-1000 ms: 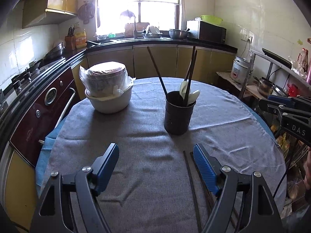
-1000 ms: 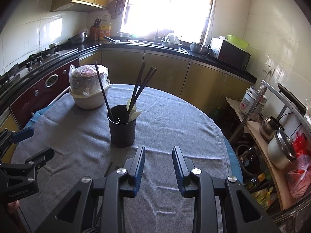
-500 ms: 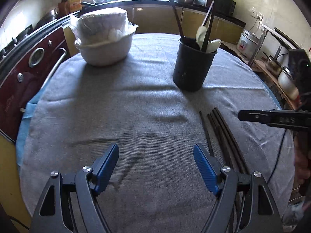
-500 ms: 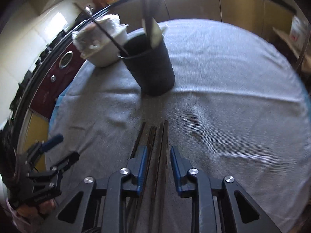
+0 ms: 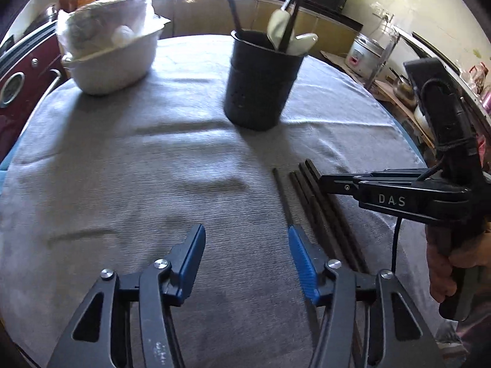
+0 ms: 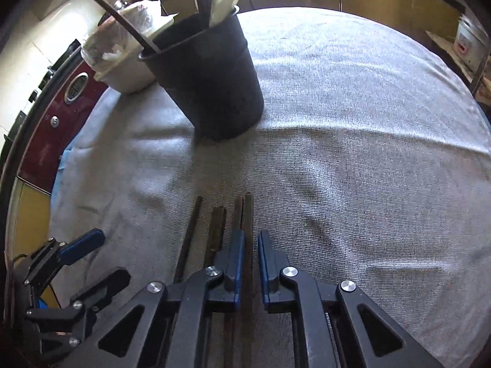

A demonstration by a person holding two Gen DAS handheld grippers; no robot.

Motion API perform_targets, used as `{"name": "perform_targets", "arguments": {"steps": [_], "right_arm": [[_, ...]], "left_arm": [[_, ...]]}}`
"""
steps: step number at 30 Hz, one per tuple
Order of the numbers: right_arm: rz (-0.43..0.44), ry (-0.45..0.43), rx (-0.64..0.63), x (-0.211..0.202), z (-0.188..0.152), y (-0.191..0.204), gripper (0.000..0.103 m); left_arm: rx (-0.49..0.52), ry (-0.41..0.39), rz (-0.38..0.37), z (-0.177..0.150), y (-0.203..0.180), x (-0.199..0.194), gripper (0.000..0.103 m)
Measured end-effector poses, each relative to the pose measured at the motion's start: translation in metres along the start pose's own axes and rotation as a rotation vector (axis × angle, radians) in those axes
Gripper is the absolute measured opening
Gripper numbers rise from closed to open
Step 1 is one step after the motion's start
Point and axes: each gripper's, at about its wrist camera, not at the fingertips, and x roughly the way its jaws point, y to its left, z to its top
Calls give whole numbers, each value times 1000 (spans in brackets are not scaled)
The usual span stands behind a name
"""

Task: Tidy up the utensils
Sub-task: 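Close the right gripper on one dark chopstick, then close the left gripper on another dark chopstick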

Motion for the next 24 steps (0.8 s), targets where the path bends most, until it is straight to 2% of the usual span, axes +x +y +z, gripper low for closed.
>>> {"name": "perform_targets", "arguments": {"steps": [4,10,17,24], "right_arm": [[-30,8,-5,0,0,-4,10],[-20,40,21,4,4,-11,10],[26,84,62,10,18,-21,11],[35,81,64,13,25,-24,10]], "left_arm": [[11,34,-23,8,-5,13,58],[13,104,-21,22,-11,37,58],[49,131,9,38,-21,49,58],[110,131,44,49,-32,63,57]]}}
